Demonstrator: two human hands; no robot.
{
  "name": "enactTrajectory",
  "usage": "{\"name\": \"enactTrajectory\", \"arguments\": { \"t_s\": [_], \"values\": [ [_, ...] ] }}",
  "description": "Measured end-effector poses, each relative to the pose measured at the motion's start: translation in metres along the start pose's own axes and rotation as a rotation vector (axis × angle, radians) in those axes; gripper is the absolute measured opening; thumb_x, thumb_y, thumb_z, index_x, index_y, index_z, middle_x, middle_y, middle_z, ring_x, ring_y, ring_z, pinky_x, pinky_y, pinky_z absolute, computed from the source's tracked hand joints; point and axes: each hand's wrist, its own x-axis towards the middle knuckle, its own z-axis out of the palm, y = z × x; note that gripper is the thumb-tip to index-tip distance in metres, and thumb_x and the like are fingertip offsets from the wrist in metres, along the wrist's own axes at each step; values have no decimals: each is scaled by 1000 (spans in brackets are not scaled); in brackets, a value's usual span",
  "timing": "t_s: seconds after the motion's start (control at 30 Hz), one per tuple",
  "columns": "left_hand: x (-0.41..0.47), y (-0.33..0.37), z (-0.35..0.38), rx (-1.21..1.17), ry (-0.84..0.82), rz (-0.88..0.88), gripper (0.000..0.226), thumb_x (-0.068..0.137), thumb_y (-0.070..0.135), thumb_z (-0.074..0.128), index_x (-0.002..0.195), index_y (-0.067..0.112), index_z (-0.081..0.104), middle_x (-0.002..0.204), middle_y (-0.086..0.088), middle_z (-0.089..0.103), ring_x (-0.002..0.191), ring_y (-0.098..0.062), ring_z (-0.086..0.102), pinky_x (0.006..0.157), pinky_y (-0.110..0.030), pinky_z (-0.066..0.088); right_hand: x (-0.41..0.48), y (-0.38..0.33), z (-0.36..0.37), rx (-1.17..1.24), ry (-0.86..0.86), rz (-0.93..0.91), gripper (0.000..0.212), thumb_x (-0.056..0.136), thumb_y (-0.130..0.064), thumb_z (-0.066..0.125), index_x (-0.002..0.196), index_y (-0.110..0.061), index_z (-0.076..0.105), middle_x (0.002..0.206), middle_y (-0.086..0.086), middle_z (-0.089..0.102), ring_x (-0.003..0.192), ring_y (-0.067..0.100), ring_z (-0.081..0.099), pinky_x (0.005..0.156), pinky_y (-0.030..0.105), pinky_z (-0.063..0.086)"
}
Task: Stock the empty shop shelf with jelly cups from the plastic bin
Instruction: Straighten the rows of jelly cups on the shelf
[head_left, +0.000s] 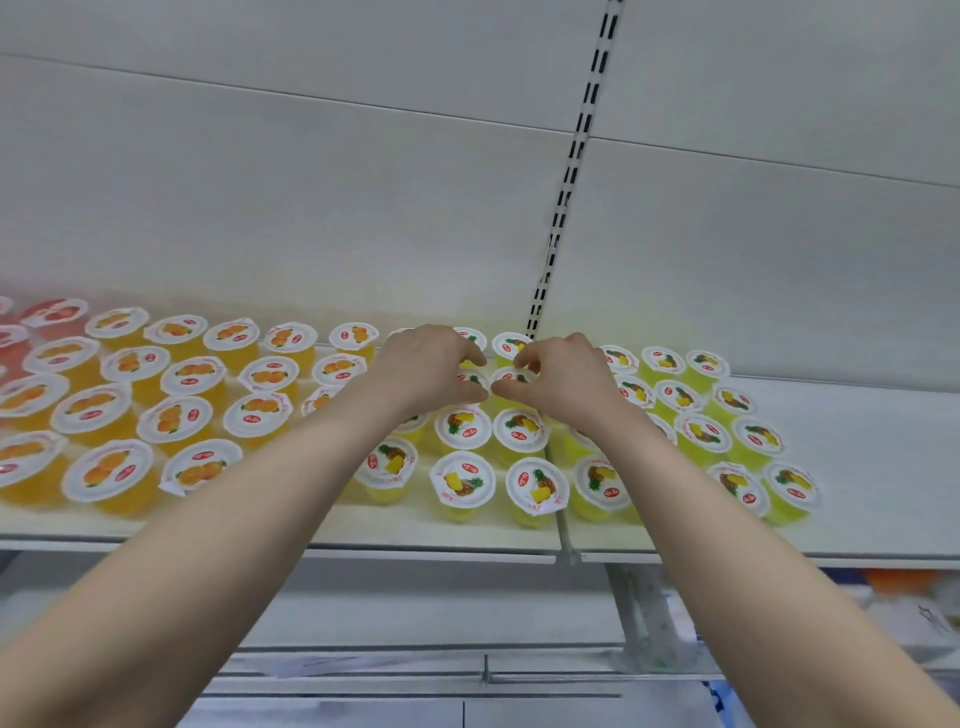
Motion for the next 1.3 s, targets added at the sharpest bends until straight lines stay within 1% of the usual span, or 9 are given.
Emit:
{"name": "enactTrajectory", "arguments": {
  "t_s": [0.23, 0.37, 0.47, 0.57, 0.63, 0.8, 0.93, 1.13, 1.3],
  "values": [
    [0, 6, 2, -18, -1, -21, 45, 82, 51, 66, 123, 31, 64, 116, 5, 66, 106, -16, 58, 82, -31, 48, -3, -1, 1, -34, 24, 1, 50, 81, -58, 61, 118, -25, 66, 105, 0, 69, 112, 24, 48, 89, 41, 43],
    [1, 3, 7, -17, 51, -18, 40, 85, 48, 65, 121, 31, 66, 119, 2, 65, 107, -18, 58, 78, -29, 43, -5, 0, 4, -77, 50, -12, 47, 84, -56, 58, 116, -23, 68, 103, 2, 69, 109, 27, 49, 86, 40, 42],
    [-6, -1, 12, -51, 105, -5, 38, 87, 47, 63, 121, 31, 66, 120, 1, 62, 107, -20, 58, 76, -28, 39, -11, 1, 4, -28, 68, -27, 45, 86, -54, 59, 117, -23, 68, 112, 3, 67, 112, 27, 50, 88, 39, 42],
    [-20, -7, 9, -82, 131, 76, 31, 88, 46, 62, 116, 32, 68, 119, 3, 62, 108, -19, 57, 80, -29, 42, -28, 6, -3, 89, 99, -97, 37, 86, -49, 62, 113, -24, 69, 112, -1, 67, 111, 24, 53, 89, 39, 45],
    [-30, -15, 6, -87, 83, 160, 30, 87, 48, 63, 114, 35, 68, 120, 7, 62, 112, -17, 55, 87, -34, 45, -43, 8, -10, 109, 38, -131, 37, 84, -51, 65, 111, -26, 70, 108, -6, 69, 111, 19, 54, 90, 39, 46],
    [-46, -19, 4, -65, -35, 252, 39, 85, 57, 61, 118, 36, 66, 119, 9, 64, 110, -14, 56, 85, -34, 46, -64, -5, -18, 3, -101, -52, 50, 77, -62, 64, 118, -32, 67, 112, -4, 68, 116, 20, 50, 93, 40, 46],
    [-47, -16, 6, -85, -2, 258, 37, 87, 52, 61, 120, 35, 66, 117, 7, 67, 109, -17, 58, 84, -33, 47, -70, -19, -16, 21, -80, 54, 47, 78, -55, 65, 118, -31, 65, 111, -2, 66, 117, 20, 50, 91, 38, 48],
    [-49, -15, 10, -104, 47, 259, 34, 90, 47, 61, 118, 31, 67, 117, 4, 67, 109, -20, 58, 79, -31, 41, -75, -35, -16, -144, -66, 129, 44, 84, -51, 57, 120, -27, 64, 112, 2, 66, 118, 26, 48, 89, 37, 46],
    [-59, -28, 4, -139, 74, 247, 37, 90, 46, 60, 123, 29, 65, 127, 2, 60, 117, -22, 53, 89, -35, 43, -80, -43, -11, -174, -55, 187, 44, 88, -52, 54, 121, -26, 64, 115, 5, 64, 119, 29, 46, 88, 40, 43]
  ]
}}
